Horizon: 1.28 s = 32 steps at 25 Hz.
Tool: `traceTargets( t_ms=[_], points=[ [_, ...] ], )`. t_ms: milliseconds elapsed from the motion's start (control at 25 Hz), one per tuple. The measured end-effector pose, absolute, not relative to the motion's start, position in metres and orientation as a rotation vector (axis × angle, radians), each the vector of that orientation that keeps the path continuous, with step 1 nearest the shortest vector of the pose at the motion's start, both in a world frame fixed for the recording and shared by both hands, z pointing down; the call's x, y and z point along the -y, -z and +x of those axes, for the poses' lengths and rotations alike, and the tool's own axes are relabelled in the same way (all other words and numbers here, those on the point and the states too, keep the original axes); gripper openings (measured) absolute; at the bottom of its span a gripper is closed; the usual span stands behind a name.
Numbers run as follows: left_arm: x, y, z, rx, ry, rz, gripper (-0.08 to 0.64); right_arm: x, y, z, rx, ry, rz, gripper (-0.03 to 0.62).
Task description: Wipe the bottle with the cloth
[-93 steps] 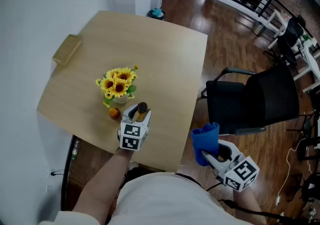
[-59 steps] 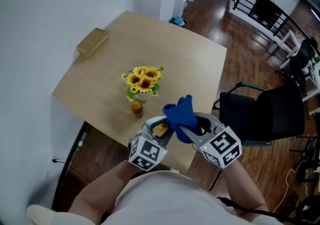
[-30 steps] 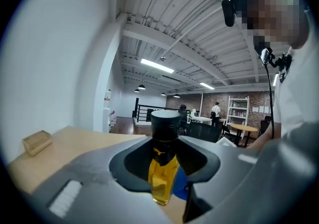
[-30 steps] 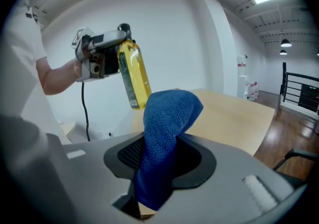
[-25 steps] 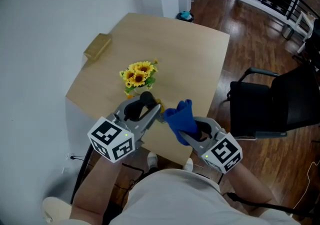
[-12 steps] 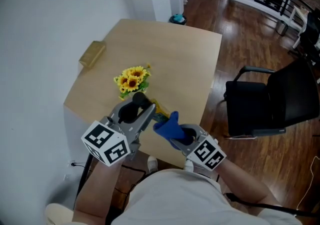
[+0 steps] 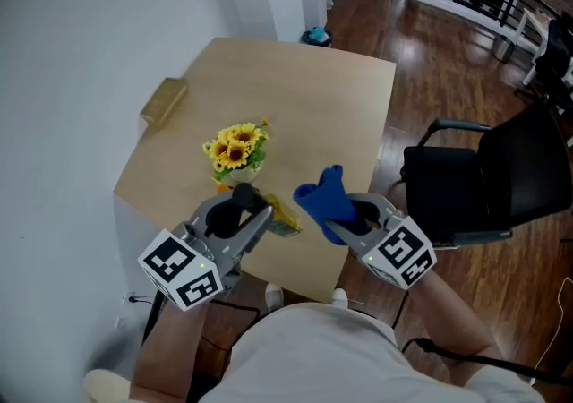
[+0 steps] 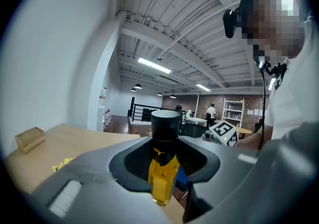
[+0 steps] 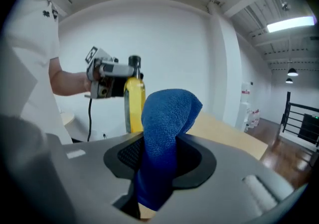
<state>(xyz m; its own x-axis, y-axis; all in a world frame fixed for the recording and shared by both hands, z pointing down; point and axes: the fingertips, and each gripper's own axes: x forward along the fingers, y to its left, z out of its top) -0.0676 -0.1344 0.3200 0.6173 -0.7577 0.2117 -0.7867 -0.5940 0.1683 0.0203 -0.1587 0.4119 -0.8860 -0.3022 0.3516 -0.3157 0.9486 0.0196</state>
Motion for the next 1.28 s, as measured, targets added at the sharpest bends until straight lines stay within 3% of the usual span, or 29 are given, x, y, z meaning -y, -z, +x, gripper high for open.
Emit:
traceTargets(
  t_ms=[160,280,840,1160,1280],
  points=[
    [0.119,-0.33,-0.054,1.159,-0.225,2.654,0.149,0.151,-0.343,-0.009,2.843,0.127,0.327,0.15],
    [0.107,-0.33,-0.043,1.064,-0.242,2.707,0.149,0.139,-0.337,-0.028,2.828,0.155,0.164,0.15],
    [0.092,-0.314,-0.067,1.085,-0.13,2.698,0.149,0.121,-0.501,-0.018,2.616,-0.342,0.161,0.152],
    [0.103,-0.327,-0.071,1.142,-0.184,2.687,0.149,0.116,-0.363,-0.014,2.927,-0.244,0.379,0.15],
    [0.106,-0.328,-0.067,1.134,-0.185,2.699,0.149,0.107,-0.347,-0.026,2.957,-0.22,0.391,0.151]
  ],
)
